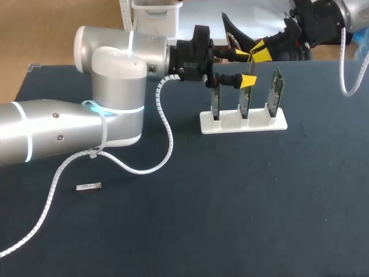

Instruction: Pick up the optical module with the left hand, and insert it into the network port with the right hand.

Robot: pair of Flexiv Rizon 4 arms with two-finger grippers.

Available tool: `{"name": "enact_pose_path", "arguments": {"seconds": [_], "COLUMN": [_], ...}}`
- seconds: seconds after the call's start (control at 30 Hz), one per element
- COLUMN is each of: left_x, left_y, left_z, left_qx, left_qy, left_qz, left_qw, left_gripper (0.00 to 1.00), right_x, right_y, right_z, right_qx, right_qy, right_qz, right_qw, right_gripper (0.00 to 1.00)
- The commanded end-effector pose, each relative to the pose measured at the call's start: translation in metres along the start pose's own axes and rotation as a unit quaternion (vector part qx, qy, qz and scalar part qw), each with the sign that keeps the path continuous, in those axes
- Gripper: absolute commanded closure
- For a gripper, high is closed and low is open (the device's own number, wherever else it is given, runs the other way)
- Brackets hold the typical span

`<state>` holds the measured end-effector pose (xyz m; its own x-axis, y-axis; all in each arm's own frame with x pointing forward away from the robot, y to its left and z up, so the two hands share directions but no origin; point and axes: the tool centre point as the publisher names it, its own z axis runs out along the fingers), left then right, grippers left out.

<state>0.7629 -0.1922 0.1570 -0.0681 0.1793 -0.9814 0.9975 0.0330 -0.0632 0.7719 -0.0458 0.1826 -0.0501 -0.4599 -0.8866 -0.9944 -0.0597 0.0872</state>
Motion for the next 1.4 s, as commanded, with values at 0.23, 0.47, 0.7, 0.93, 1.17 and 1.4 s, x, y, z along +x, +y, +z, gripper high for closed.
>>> {"name": "enact_pose_path", "arguments": {"seconds": [0.23,0.47,0.7,0.93,1.17,1.4], "left_x": [0.003,0.004,0.008,0.013,0.017,0.021], "left_y": [0.006,0.007,0.004,0.002,0.001,0.000], "left_z": [-0.003,-0.007,-0.014,-0.019,-0.016,-0.013], "left_qx": [-0.017,-0.024,-0.022,-0.016,-0.012,-0.004], "left_qy": [0.067,0.093,0.124,0.156,0.184,0.206], "left_qz": [0.002,0.012,0.016,0.021,0.019,0.018], "left_qw": [0.998,0.995,0.992,0.987,0.983,0.978], "left_gripper": [0.00,0.00,0.00,0.00,0.00,0.00], "right_x": [0.002,0.004,0.005,0.003,0.004,0.004], "right_y": [-0.003,-0.001,0.000,0.000,0.000,-0.001], "right_z": [0.000,-0.001,-0.001,0.000,0.000,0.000], "right_qx": [-0.003,-0.001,0.001,0.003,0.002,0.001], "right_qy": [-0.004,-0.006,-0.008,-0.009,-0.009,-0.008], "right_qz": [0.000,0.002,0.002,0.002,0.003,0.003], "right_qw": [1.000,1.000,1.000,1.000,1.000,1.000], "right_gripper": [1.00,1.00,1.00,1.00,1.00,1.00]}}
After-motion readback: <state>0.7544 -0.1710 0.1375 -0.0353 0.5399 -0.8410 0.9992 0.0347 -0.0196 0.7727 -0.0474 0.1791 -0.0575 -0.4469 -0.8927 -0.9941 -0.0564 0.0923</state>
